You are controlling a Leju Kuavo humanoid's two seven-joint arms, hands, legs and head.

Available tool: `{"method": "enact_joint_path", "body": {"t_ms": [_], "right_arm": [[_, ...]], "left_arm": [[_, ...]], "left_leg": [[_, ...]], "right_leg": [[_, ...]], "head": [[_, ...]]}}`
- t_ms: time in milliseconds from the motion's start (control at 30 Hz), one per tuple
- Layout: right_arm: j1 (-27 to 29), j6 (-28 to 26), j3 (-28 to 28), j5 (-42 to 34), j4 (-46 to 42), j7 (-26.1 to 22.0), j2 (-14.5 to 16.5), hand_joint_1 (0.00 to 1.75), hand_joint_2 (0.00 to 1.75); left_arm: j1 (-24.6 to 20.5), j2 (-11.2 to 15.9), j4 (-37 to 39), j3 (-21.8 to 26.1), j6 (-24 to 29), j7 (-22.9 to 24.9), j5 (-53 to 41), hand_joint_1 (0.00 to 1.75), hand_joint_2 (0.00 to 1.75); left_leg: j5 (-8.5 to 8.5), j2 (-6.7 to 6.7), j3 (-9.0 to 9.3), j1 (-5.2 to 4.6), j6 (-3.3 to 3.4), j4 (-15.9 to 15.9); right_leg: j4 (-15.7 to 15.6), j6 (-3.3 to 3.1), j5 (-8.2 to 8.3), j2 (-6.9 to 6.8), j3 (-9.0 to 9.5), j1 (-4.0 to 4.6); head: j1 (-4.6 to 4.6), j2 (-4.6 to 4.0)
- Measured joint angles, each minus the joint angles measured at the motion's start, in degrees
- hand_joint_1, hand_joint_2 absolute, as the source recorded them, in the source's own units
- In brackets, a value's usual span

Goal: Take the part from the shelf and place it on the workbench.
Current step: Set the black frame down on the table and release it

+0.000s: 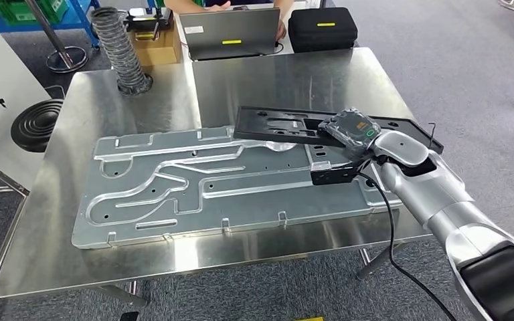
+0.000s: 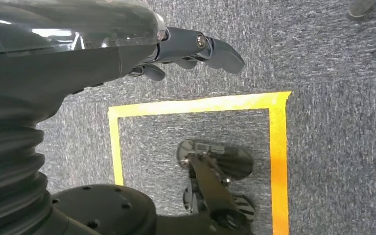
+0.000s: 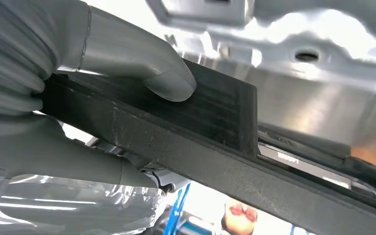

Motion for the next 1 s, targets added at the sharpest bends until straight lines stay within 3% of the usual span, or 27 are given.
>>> {"method": "enact_joint_path", "body": {"t_ms": [33, 67, 133, 200, 300, 367, 400, 500, 533, 567, 600, 667, 733, 800, 867, 933, 1000], "right_arm": [[0.4, 0.0, 0.0, 0.0, 0.4, -0.1, 0.2, 1.75, 1.75], [0.7, 0.0, 0.0, 0.0, 0.7, -0.1, 0.4, 1.75, 1.75], [1.0, -0.1, 0.0, 0.0, 1.2, -0.3, 0.8, 1.75, 1.75], [1.0, -0.2, 0.0, 0.0, 1.6, -0.4, 1.0, 1.75, 1.75], [0.9, -0.2, -0.1, 0.0, 2.2, -0.7, 1.2, 1.75, 1.75], [0.9, -0.2, -0.2, 0.0, 2.4, -0.9, 1.2, 1.75, 1.75], [0.8, -0.3, -0.2, -0.1, 2.4, -1.0, 1.2, 1.75, 1.75], [1.0, -0.3, -0.2, -0.1, 2.8, -1.0, 1.2, 1.75, 1.75], [1.1, -0.3, -0.2, -0.1, 3.0, -1.0, 1.2, 1.75, 1.75], [1.2, -0.3, -0.2, -0.1, 3.1, -1.0, 1.2, 1.75, 1.75], [1.2, -0.3, -0.2, -0.1, 3.2, -1.0, 1.2, 1.75, 1.75], [1.0, -0.3, -0.3, -0.1, 3.3, -1.0, 1.2, 1.75, 1.75], [0.8, -0.3, -0.3, -0.1, 3.3, -1.0, 1.2, 1.75, 1.75], [0.7, -0.2, -0.3, -0.1, 3.3, -1.0, 1.1, 1.75, 1.75], [0.7, -0.1, -0.3, -0.2, 3.3, -1.0, 1.1, 1.75, 1.75], [0.6, -0.1, -0.3, -0.3, 3.3, -1.1, 1.1, 1.75, 1.75], [0.7, 0.0, -0.3, -0.5, 3.3, -1.1, 1.1, 1.75, 1.75]], "left_arm": [[0.1, 0.0, 0.0, 0.0, 0.0, 0.0, 0.1, 0.0, 1.75], [0.1, 0.0, 0.0, 0.0, 0.0, 0.0, 0.2, 0.0, 1.75], [0.1, 0.0, 0.0, 0.0, 0.1, -0.2, 0.2, 0.0, 1.75], [0.0, 0.1, 0.0, 0.0, 0.1, -0.3, 0.2, 0.0, 1.75], [0.1, 0.1, 0.0, 0.0, 0.1, -0.4, 0.2, 0.0, 1.75], [0.1, 0.1, 0.0, 0.0, 0.1, -0.4, 0.1, 0.0, 1.75], [0.0, 0.1, 0.0, 0.0, 0.1, -0.4, 0.1, 0.0, 1.75], [0.1, 0.0, 0.0, 0.0, 0.1, -0.4, 0.0, 0.0, 1.75], [0.1, 0.0, 0.0, 0.0, 0.1, -0.4, 0.0, 0.0, 1.75], [0.2, 0.0, 0.0, 0.0, 0.2, -0.4, 0.0, 0.0, 1.75], [0.2, 0.0, 0.0, 0.0, 0.2, -0.4, 0.0, 0.0, 1.75], [0.1, 0.0, 0.0, 0.0, 0.1, -0.4, -0.1, 0.0, 1.75], [0.1, 0.0, 0.0, 0.0, 0.1, -0.6, -0.2, 0.0, 1.75], [0.2, 0.0, 0.0, 0.0, 0.0, -0.7, -0.3, 0.0, 1.75], [0.2, 0.0, 0.0, 0.0, 0.0, -0.7, -0.3, 0.0, 1.75], [0.2, 0.0, 0.0, -0.1, 0.0, -0.7, -0.4, 0.0, 1.75], [0.3, 0.0, 0.0, -0.1, 0.1, -0.7, -0.4, 0.0, 1.75]], "left_leg": [[-0.03, 0.0, -0.83, 0.02, -0.08, 1.5], [1.04, 0.01, -0.57, 0.04, -0.11, 0.7], [4.93, 0.03, 2.53, 0.07, 0.06, -6.3], [7.06, 0.02, 5.45, -0.01, 0.5, -12.5], [7.15, -0.1, 6.05, -0.23, 1.41, -13.8], [7.43, -0.09, 6.19, -0.1, 2.12, -14.2], [7.57, -0.07, 6.25, 0.03, 2.39, -14.4], [7.64, -0.05, 6.24, 0.06, 2.69, -14.5], [7.63, -0.05, 6.23, 0.04, 2.71, -14.5], [7.63, -0.05, 6.25, 0.03, 2.7, -14.5], [7.61, -0.06, 6.32, 0.03, 2.67, -14.4], [7.55, -0.07, 6.45, -0.06, 2.49, -14.4], [7.53, -0.07, 6.39, -0.19, 2.06, -14.4], [7.61, -0.07, 6.31, -0.2, 1.43, -14.5], [7.02, -0.02, 6.07, -0.17, 0.8, -13.9], [4.19, 0.02, 4.23, -0.13, 0.36, -9.5], [0.59, 0.02, 0.82, -0.03, 0.06, -1.7]], "right_leg": [[0.1, -0.03, -0.06, 0.04, 0.0, 0.02], [0.2, -0.01, -0.14, 0.1, 0.01, 0.01], [0.6, 0.25, -0.47, 0.27, 0.01, -0.03], [1.2, 0.76, -0.83, 0.38, -0.2, 0.16], [1.3, 1.57, -0.83, 0.37, -0.33, 0.26], [2.4, 2.14, -1.79, 0.33, -0.71, 0.09], [4.6, 2.42, -3.15, 0.31, -1.63, 0.0], [15.8, 3.06, -8.27, 0.29, -6.79, -0.27], [17.9, 3.14, -8.67, 0.28, -7.85, -0.34], [17.8, 3.12, -7.95, 0.28, -7.81, -0.38], [15.2, 2.99, -6.21, 0.28, -6.57, -0.39], [6.7, 2.45, -2.37, 0.28, -2.34, -0.24], [1.6, 1.9, -0.9, 0.27, 0.04, 0.13], [0.9, 1.46, -0.92, 0.27, 0.11, 0.39], [0.4, 0.86, -0.62, 0.2, 0.33, 0.1], [-0.1, 0.33, -0.38, 0.09, 0.62, -0.19], [-0.1, 0.09, -0.44, 0.05, 0.63, -0.1]], "head": [[0.0, 0.0], [0.0, 0.0], [0.0, 0.0], [0.0, 0.0], [0.01, 0.0], [0.02, 0.0], [0.02, 0.0], [0.02, 0.0], [0.02, 0.0], [0.02, 0.0], [0.02, 0.0], [0.02, 0.0], [0.01, 0.0], [0.01, 0.0], [0.01, 0.0], [0.0, 0.0], [0.0, 0.0]]}}
